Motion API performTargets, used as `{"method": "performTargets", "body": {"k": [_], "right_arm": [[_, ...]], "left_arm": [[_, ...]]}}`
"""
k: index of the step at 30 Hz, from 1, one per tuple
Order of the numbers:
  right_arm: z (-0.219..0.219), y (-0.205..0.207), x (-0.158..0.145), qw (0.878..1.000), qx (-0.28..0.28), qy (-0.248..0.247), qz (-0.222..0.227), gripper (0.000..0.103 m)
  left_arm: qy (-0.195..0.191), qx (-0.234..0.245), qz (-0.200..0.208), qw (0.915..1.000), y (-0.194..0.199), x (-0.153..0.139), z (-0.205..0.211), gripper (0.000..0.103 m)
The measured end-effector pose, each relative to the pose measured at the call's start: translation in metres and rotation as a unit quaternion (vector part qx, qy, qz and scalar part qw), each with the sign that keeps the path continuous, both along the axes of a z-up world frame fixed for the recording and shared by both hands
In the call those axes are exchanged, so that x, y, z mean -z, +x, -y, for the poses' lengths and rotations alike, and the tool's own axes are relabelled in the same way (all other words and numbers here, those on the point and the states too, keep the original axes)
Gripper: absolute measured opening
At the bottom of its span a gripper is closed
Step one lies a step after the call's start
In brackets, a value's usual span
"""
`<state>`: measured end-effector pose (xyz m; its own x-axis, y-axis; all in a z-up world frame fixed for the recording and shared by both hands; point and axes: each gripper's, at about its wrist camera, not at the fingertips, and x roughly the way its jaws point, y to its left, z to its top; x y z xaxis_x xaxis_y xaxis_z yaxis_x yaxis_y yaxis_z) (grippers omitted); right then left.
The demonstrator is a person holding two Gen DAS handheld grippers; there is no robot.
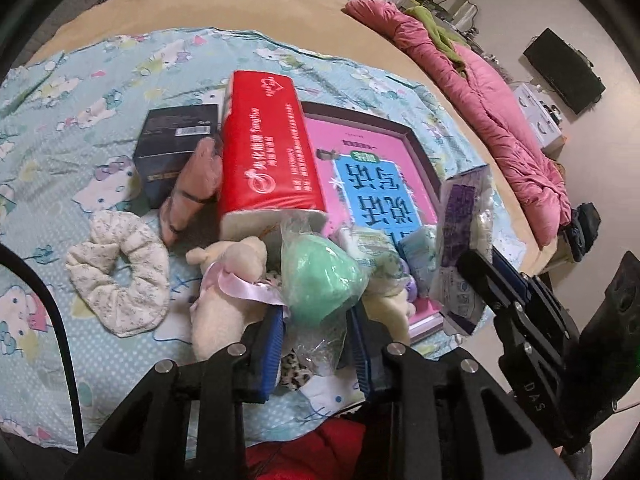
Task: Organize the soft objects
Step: 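Carry the green ball with left tool while right tool carries the package toward the tray, then lower the green ball and white package onto the pink book and open both tools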
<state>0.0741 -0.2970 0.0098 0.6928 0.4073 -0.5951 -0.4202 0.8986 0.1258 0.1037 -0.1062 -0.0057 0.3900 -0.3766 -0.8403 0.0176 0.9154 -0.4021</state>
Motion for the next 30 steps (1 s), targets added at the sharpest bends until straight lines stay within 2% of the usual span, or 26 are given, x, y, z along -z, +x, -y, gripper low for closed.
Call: {"method": "performTargets", "body": {"k": [9,18,30], "right_arm": [[0.010,0.003,0.000,1.000,0.020,0.007,-0.001,0.022],[0.027,0.009,0.002,0.999,0.048,0.017,-0.008,0.022],[0.037,0.012,0.008,0.997,0.073,0.001,-0.019,0.022]], "left_arm": [[-0.008,0.029,0.025,0.9992,0.019,-0.010,0.029,0.029],[-0.001,0.047,0.029,0.9985,0.033,-0.004,0.051,0.028],[0.012,0.059,0.035,0.9976,0.051,0.001,0.067,0.027]]}}
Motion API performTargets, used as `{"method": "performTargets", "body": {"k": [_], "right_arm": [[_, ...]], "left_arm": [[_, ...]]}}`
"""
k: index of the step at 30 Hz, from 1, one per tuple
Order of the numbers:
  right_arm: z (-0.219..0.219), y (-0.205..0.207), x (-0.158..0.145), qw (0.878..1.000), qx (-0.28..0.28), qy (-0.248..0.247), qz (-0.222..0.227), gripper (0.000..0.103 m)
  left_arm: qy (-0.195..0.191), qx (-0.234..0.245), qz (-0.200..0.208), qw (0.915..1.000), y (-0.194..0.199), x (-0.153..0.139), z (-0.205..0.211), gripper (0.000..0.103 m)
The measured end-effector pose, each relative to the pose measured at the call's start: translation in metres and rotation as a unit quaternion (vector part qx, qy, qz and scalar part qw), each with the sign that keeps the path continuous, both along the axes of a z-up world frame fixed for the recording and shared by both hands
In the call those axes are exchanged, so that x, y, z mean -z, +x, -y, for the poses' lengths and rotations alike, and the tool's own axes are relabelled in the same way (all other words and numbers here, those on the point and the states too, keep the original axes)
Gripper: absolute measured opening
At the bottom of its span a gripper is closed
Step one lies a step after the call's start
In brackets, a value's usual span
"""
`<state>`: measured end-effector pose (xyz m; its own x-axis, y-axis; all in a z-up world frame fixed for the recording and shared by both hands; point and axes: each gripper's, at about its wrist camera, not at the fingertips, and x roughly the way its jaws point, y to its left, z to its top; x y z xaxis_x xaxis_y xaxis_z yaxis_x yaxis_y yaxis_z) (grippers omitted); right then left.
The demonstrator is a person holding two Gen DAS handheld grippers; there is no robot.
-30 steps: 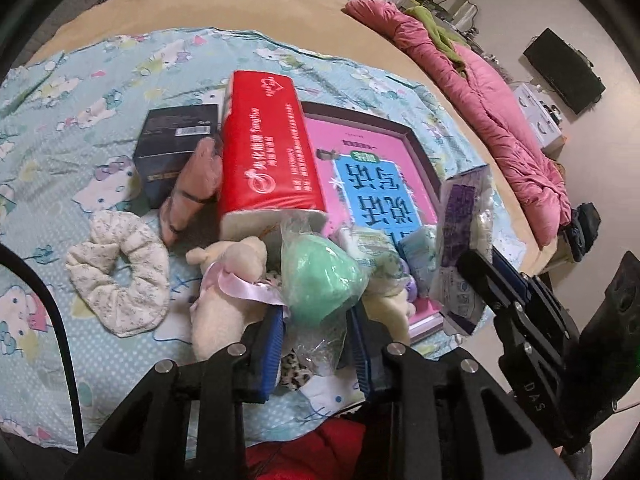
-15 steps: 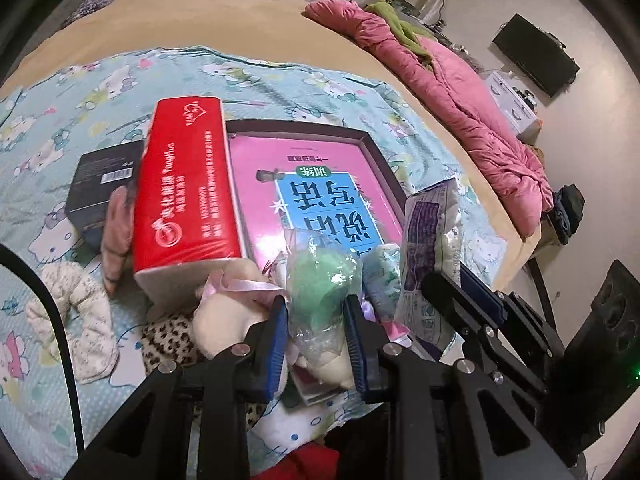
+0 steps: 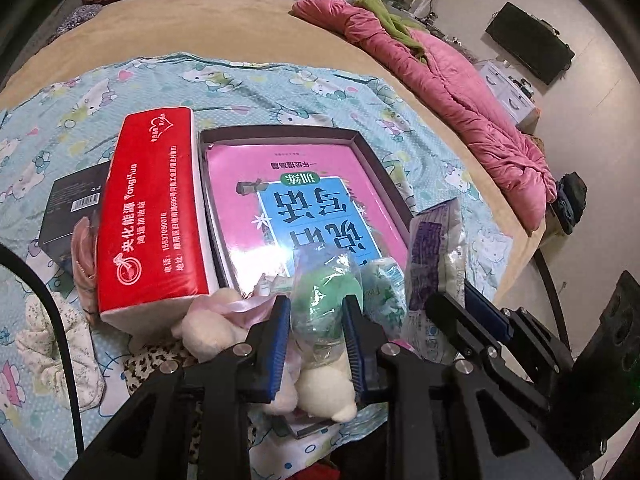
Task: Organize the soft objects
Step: 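Lower the green ball and white package onto the pink book and open both tools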
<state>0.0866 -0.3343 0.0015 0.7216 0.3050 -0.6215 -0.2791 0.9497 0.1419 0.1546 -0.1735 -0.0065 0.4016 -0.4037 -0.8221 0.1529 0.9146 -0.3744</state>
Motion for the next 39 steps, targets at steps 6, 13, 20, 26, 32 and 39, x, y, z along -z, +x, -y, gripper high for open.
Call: {"method": "performTargets", "body": {"k": [6,13,20,26,32,39], "right_arm": [[0.004,0.003,0.005,1.000,0.009,-0.002,-0.010,0.022],[0.006,0.005,0.010,1.000,0.010,-0.005,-0.020,0.022],[0.003,0.009,0.017,0.999,0.009,-0.014,-0.037,0.022],[-0.009,0.017,0.024,0.999,-0.017,-0.009,-0.050,0.022],[-0.018,0.028,0.036,0.997,-0.027,-0.024,-0.069,0.023],[-0.020,0.044,0.046,0.996,-0.029,-0.024,-0.080,0.025]], "left_arm": [[0.001,0.001,-0.010,0.9999,0.005,0.006,0.002,0.028],[0.004,0.006,-0.021,0.9998,0.009,0.015,0.007,0.028],[0.007,0.013,-0.023,0.9996,0.011,0.021,0.012,0.028],[0.003,0.020,-0.021,0.9996,0.014,0.024,0.016,0.028],[0.007,0.026,-0.015,0.9995,0.015,0.027,0.016,0.028],[0.004,0.029,-0.012,0.9995,0.018,0.031,0.015,0.029]]}}
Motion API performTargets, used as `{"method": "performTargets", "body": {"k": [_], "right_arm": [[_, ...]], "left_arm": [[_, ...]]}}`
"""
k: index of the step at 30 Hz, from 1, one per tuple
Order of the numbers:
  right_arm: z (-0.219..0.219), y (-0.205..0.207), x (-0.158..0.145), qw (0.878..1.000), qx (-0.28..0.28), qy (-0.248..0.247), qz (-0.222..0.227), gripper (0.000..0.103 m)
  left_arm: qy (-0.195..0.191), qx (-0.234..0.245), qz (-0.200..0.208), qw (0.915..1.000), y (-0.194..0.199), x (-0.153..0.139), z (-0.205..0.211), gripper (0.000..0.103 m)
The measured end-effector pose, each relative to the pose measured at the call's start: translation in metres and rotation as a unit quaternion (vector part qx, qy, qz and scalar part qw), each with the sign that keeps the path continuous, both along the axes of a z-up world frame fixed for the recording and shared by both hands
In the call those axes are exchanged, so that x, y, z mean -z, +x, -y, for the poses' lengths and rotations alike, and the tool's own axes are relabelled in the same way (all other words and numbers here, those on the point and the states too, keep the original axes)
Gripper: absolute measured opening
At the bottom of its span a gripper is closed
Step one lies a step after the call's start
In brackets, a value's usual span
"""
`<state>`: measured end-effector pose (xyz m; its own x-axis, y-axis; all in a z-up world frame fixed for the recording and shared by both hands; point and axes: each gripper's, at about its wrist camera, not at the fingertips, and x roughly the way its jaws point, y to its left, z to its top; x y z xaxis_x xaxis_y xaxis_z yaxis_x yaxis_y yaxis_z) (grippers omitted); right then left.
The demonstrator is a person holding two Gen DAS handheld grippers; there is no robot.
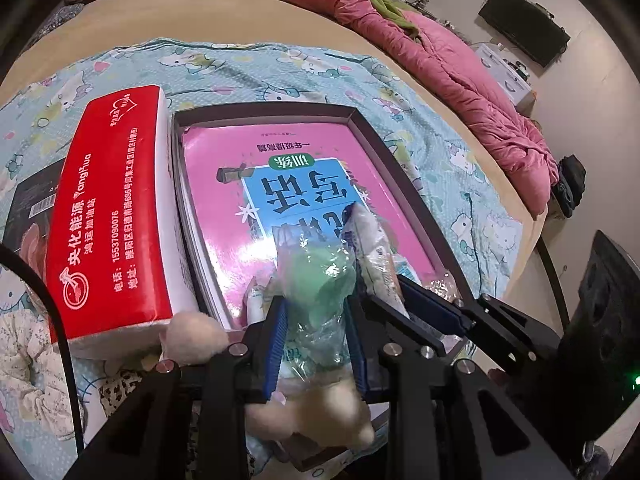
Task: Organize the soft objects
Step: 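Lower the green ball and white package onto the pink book and open both tools, then withdraw both tools from the tray back toward the pile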
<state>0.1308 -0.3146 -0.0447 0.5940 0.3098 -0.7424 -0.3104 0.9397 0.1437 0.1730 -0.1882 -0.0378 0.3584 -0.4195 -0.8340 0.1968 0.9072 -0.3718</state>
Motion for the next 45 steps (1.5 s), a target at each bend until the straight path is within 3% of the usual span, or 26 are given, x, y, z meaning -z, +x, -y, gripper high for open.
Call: {"method": "performTargets", "body": {"k": [14,17,19,21,34,45], "right_arm": [[-0.002,0.013,0.011,1.000,-0.002,-0.008,0.006,0.027],[-0.001,0.013,0.012,1.000,0.000,-0.009,0.005,0.033],[0.000,0.014,0.012,1.000,0.001,-0.006,0.004,0.034],[-0.001,0.014,0.013,1.000,0.000,-0.009,0.004,0.035],[-0.003,0.009,0.009,1.000,0.004,-0.022,0.015,0.055],[0.006,-0.002,-0.004,0.999,0.026,-0.022,0.029,0.062]], "left_arm": [[-0.014,0.006,0.024,0.9996,-0.006,0.005,-0.004,0.031],[-0.017,0.005,0.026,0.9995,-0.010,0.006,-0.008,0.035],[-0.015,0.003,0.028,0.9995,-0.013,0.008,-0.010,0.046],[-0.018,0.001,0.032,0.9993,-0.016,0.008,-0.014,0.050],[-0.019,-0.006,0.042,0.9989,-0.023,0.004,-0.029,0.063],[-0.017,-0.009,0.042,0.9989,-0.034,0.001,-0.038,0.065]]}}
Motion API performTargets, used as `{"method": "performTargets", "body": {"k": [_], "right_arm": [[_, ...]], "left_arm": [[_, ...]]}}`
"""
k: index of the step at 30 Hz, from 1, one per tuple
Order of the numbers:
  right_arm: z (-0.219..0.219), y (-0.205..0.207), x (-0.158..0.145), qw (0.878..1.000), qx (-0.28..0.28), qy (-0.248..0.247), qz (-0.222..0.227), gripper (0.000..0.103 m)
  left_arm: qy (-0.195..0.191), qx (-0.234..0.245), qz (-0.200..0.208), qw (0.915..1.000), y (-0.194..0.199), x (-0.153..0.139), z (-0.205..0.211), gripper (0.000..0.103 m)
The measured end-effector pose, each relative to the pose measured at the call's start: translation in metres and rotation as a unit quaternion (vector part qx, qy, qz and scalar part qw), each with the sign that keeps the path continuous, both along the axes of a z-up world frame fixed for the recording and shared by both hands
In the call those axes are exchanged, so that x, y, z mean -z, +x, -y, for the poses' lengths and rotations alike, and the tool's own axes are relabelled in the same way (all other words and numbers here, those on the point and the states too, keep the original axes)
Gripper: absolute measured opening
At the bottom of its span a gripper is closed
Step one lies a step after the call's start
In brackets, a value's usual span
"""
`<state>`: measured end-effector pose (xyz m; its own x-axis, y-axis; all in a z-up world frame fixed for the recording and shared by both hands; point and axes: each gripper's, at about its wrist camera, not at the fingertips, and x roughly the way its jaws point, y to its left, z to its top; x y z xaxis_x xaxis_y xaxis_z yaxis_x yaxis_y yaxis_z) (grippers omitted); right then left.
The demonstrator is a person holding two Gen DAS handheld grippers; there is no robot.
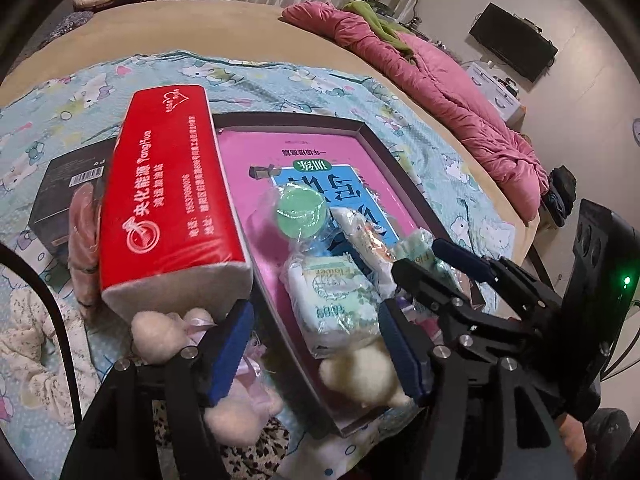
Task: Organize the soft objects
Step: 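Withdraw both tools from the tray back toward the pile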
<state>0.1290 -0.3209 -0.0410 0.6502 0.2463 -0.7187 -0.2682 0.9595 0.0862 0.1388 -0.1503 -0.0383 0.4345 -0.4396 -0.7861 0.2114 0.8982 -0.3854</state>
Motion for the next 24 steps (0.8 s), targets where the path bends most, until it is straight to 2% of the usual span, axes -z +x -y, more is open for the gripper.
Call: {"method": "performTargets", "body": {"k": [3,7,14,21,24], "right_arm": [[0.001,-0.004,-0.005,1.000,0.005,-0.001,0.005,0.063],[0.000,-0.010,-0.012,1.000,0.013,-0.007,0.013,0.073],[-0.003,-0.018,-0.023,0.999,0.020,-0.015,0.021,0.074],[-0.017,-0.029,-0.041,0.999,0.014,-0.029,0.040,0.075],[-0.023,-0.032,-0.048,0.998,0.011,-0.030,0.047,0.075]], "left_arm": [[0.001,0.000,0.001,1.0000,-0.005,-0.002,-0.004,0.066],[-0.001,0.000,0.010,1.0000,-0.012,-0.011,-0.009,0.071],[0.001,-0.012,0.024,0.9996,-0.020,-0.026,-0.021,0.075],[0.002,-0.031,0.050,0.9983,-0.030,-0.051,-0.040,0.085],[0.002,-0.039,0.058,0.9975,-0.035,-0.061,-0.048,0.086]]}}
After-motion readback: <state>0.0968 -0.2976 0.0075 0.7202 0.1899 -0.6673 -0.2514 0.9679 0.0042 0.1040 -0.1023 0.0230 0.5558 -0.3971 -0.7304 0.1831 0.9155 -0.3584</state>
